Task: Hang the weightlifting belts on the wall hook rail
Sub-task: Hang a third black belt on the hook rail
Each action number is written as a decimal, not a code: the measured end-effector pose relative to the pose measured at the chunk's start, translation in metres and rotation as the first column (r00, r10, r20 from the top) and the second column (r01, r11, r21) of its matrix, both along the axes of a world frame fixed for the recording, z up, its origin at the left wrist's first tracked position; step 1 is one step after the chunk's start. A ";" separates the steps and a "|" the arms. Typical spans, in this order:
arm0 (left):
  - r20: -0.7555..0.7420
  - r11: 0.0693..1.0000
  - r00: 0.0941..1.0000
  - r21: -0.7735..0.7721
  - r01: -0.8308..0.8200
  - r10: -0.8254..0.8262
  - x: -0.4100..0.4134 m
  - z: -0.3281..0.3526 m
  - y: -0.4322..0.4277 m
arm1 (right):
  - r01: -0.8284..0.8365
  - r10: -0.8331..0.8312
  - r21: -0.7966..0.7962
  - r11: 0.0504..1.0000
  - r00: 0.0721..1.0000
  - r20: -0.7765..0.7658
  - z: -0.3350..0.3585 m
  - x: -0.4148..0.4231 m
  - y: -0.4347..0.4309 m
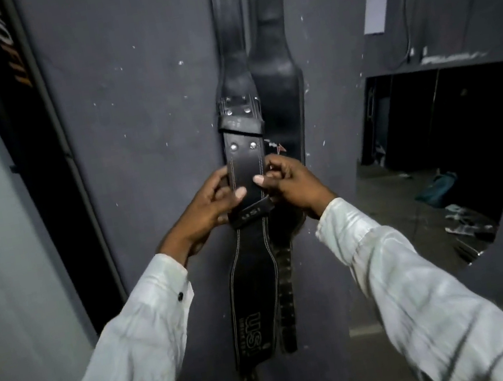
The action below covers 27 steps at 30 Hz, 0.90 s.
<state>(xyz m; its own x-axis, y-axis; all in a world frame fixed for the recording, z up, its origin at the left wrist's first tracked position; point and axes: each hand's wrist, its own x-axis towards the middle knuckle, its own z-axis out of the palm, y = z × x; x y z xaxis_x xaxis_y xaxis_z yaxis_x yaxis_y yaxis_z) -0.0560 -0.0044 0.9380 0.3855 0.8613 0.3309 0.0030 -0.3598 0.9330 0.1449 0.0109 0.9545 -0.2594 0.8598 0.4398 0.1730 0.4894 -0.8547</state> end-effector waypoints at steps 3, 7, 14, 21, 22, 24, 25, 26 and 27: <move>-0.040 0.999 0.998 0.007 -0.047 0.047 -0.006 -0.014 0.006 | 0.032 -0.033 0.087 0.996 0.999 0.021 0.030 -0.003 0.007; 0.100 0.960 0.975 0.183 -0.213 0.198 0.009 0.006 0.010 | 0.053 -0.048 0.113 0.992 0.998 -0.049 0.053 -0.010 0.007; 0.278 0.905 0.923 0.258 -0.339 0.267 0.020 0.027 0.022 | 0.152 -0.151 0.017 0.988 0.945 0.290 -0.016 -0.006 0.008; 0.379 0.876 0.881 0.271 -0.399 0.284 0.040 0.037 0.029 | 0.331 -0.363 0.177 0.927 0.910 0.200 -0.016 -0.007 0.006; 0.383 0.874 0.879 0.275 -0.401 0.283 0.041 0.040 0.031 | 0.273 -0.289 0.111 0.956 0.942 0.173 -0.014 -0.002 0.005; 0.398 0.867 0.871 0.280 -0.413 0.287 0.044 0.048 0.033 | 0.128 -0.124 -0.048 0.991 0.989 0.077 -0.015 0.004 0.001; 0.411 0.864 0.865 0.279 -0.419 0.287 0.046 0.052 0.034 | 0.091 -0.089 -0.077 0.993 0.996 0.032 -0.018 0.006 0.000; 0.422 0.864 0.860 0.273 -0.424 0.288 0.048 0.057 0.033 | 0.106 -0.106 -0.068 0.992 0.994 0.010 -0.021 0.006 -0.001; 0.430 0.862 0.854 0.270 -0.430 0.292 0.050 0.060 0.033 | 0.141 -0.141 -0.034 0.989 0.990 -0.015 -0.023 0.006 -0.001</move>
